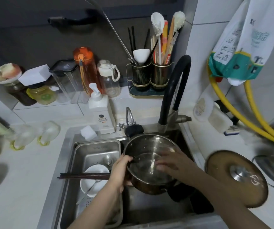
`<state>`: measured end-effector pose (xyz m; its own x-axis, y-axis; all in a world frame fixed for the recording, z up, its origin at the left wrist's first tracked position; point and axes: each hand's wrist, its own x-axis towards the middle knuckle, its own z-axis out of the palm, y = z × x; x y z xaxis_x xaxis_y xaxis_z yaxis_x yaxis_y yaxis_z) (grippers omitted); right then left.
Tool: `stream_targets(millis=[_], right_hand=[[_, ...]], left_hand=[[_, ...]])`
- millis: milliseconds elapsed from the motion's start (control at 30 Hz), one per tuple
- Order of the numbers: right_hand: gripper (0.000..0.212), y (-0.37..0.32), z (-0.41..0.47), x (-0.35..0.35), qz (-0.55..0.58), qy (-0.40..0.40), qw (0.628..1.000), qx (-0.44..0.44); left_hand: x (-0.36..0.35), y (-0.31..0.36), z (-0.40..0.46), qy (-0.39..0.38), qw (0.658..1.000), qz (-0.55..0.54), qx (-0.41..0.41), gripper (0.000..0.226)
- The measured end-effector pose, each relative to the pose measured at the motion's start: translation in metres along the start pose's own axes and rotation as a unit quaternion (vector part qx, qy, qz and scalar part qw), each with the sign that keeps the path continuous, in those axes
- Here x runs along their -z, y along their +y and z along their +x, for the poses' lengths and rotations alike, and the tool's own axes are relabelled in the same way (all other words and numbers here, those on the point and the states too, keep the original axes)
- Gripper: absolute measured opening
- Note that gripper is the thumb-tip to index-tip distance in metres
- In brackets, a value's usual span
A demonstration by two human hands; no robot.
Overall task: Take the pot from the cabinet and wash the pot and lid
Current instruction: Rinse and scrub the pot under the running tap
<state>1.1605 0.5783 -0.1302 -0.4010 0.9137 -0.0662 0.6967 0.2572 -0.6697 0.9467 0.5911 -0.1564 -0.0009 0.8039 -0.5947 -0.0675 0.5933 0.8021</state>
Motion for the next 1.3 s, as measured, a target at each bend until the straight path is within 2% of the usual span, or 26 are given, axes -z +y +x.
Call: stream_targets(millis=[67,133,167,233,300,367,433,500,533,600,733,933,1033,1133,1300], right_hand=[[0.038,-0.030,-0.001,-0.011,-0.015,-0.076,0.996,-0.041],[0.041,-0.058,-0.004,-0.023,-0.046,-0.095,0.992,-0.075],[0.040,-0.067,-0.006,-0.029,-0.062,-0.071,0.992,-0.086],[0.038,-0.081,-0.011,-0.041,-0.108,-0.019,0.989,-0.104],[0.036,-0.095,-0.018,-0.050,-0.167,0.031,0.979,-0.110],[0.030,-0.096,-0.018,-0.055,-0.172,0.124,0.976,-0.048],[0.024,-0.088,-0.018,-0.054,-0.084,0.183,0.979,-0.042],[0.022,-0.076,-0.017,-0.049,0.049,0.186,0.977,-0.095],[0.021,-0.071,-0.018,-0.048,0.109,0.201,0.965,-0.126],[0.022,-0.069,-0.019,-0.048,0.204,0.238,0.935,-0.165],[0.025,-0.073,-0.022,-0.059,0.300,0.264,0.904,-0.152],[0.027,-0.070,-0.019,-0.063,0.377,0.300,0.863,-0.151],[0.026,-0.068,-0.015,-0.061,0.431,0.311,0.832,-0.161],[0.024,-0.064,-0.009,-0.056,0.509,0.325,0.776,-0.183],[0.026,-0.052,-0.004,-0.053,0.578,0.338,0.716,-0.197]], left_hand=[[-0.001,0.000,-0.004,-0.006,1.000,0.011,-0.009,0.009],[-0.001,-0.002,-0.008,-0.001,1.000,0.010,-0.013,0.006],[-0.001,-0.004,-0.009,0.000,1.000,-0.001,-0.010,0.007],[-0.001,-0.005,-0.013,-0.009,0.999,-0.041,0.009,0.029],[0.002,-0.005,-0.018,-0.021,0.997,-0.062,0.033,0.041],[0.008,-0.005,-0.022,-0.040,0.996,-0.064,0.042,0.040],[0.015,-0.004,-0.024,-0.079,0.996,-0.043,0.025,0.046],[0.018,-0.005,-0.024,-0.080,0.993,0.072,-0.041,0.062],[0.019,-0.008,-0.021,-0.059,0.978,0.174,-0.099,0.066],[0.018,-0.013,-0.024,-0.020,0.923,0.329,-0.198,0.069],[0.031,-0.023,-0.025,-0.020,0.837,0.427,-0.343,0.071],[0.060,-0.012,-0.023,-0.126,0.769,0.490,-0.390,0.087],[0.055,0.001,-0.024,-0.111,0.756,0.487,-0.423,0.089],[0.045,0.016,-0.022,-0.079,0.747,0.492,-0.440,0.087],[0.028,0.047,-0.023,-0.090,0.734,0.532,-0.412,0.087]])
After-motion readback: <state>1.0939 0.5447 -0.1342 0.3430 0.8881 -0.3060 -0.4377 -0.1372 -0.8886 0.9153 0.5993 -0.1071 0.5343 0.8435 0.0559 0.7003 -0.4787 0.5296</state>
